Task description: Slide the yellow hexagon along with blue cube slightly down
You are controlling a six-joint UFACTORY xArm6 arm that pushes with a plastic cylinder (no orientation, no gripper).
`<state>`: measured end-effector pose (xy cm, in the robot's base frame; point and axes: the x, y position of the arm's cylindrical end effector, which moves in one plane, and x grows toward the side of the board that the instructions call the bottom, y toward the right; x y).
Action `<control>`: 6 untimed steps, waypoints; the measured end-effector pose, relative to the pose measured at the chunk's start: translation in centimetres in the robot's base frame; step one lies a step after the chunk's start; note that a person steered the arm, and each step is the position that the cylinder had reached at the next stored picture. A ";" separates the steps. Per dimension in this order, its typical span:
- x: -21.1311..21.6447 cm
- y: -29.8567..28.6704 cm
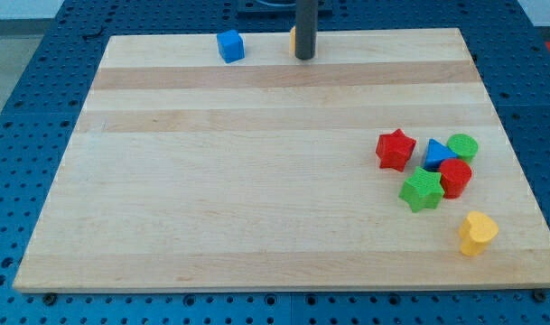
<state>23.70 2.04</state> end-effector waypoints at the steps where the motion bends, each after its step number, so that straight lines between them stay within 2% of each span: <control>1: -0.8 -1.2; 2: 0.9 -0.8; 4: 1.0 5.9; 5: -2.2 8.5; 6: -4.4 8.5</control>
<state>19.27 10.54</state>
